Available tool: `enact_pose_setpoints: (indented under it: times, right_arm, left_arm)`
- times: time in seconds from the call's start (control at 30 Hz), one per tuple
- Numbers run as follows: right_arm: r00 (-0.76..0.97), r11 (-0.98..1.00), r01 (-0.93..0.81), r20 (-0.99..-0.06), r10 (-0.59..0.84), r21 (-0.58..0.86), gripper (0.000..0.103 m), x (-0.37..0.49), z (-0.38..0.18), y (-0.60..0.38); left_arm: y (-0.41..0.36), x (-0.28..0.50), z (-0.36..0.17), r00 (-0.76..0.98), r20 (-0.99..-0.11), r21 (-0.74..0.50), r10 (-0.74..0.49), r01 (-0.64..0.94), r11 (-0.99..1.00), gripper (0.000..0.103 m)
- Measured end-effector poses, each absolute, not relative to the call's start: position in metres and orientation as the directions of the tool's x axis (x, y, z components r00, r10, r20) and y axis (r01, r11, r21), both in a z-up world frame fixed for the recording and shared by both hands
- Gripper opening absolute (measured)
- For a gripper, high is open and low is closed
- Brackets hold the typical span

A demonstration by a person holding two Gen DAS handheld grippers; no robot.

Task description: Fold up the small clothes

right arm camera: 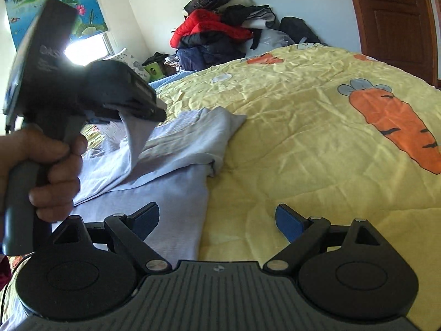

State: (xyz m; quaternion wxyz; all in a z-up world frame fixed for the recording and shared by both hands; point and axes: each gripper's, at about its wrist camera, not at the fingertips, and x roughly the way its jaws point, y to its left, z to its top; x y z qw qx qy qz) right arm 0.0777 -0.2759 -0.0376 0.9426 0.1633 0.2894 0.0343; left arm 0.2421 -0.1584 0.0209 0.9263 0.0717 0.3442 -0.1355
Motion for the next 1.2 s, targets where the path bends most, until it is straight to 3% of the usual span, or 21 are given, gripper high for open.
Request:
enact_pose_setpoints:
  times: [0.2, 0.33, 0.4, 0.47, 0.5, 0.77, 1.03, 1.2]
  right_arm:
    - [0.83, 0.949, 0.045, -0.541, 0.138, 0.312, 0.09, 0.077, -0.038, -0.283]
    - [0.828, 0.952, 0.062, -0.548, 0.119, 0.3, 0.091, 0.075, -0.039, -0.288]
    - [0.827, 0.953, 0.069, -0.551, 0.111, 0.295, 0.091, 0.073, -0.039, -0.29]
    - [0.826, 0.955, 0.073, -0.553, 0.104, 0.288, 0.091, 0.071, -0.038, -0.291]
    - [0.826, 0.956, 0.074, -0.555, 0.101, 0.284, 0.091, 0.071, -0.037, -0.292]
    - [0.82, 0.959, 0.088, -0.566, 0.083, 0.268, 0.091, 0.07, -0.039, -0.296]
    - [0.82, 0.962, 0.096, -0.568, 0.068, 0.254, 0.092, 0.071, -0.039, -0.29]
    - [0.831, 0.962, 0.098, -0.553, 0.061, 0.253, 0.092, 0.073, -0.034, -0.29]
  left_arm:
    - [-0.176, 0.246, 0.011, 0.696, -0.694, 0.094, -0.186, 0.344, 0.934, 0.005]
    - [-0.188, 0.247, 0.011, 0.677, -0.711, 0.109, -0.191, 0.374, 0.921, 0.015]
    - [-0.196, 0.25, 0.011, 0.67, -0.718, 0.115, -0.187, 0.38, 0.918, 0.034]
    - [-0.203, 0.248, 0.012, 0.687, -0.701, 0.127, -0.191, 0.384, 0.914, 0.079]
    - [-0.207, 0.246, 0.014, 0.705, -0.683, 0.143, -0.192, 0.386, 0.911, 0.086]
    - [-0.24, 0.227, 0.032, 0.757, -0.611, 0.219, -0.232, 0.443, 0.869, 0.088]
    - [-0.208, 0.223, 0.059, 0.728, -0.584, 0.084, -0.358, 0.493, 0.866, 0.088]
    - [-0.145, 0.241, 0.064, 0.769, -0.591, 0.048, -0.245, 0.336, 0.94, 0.088]
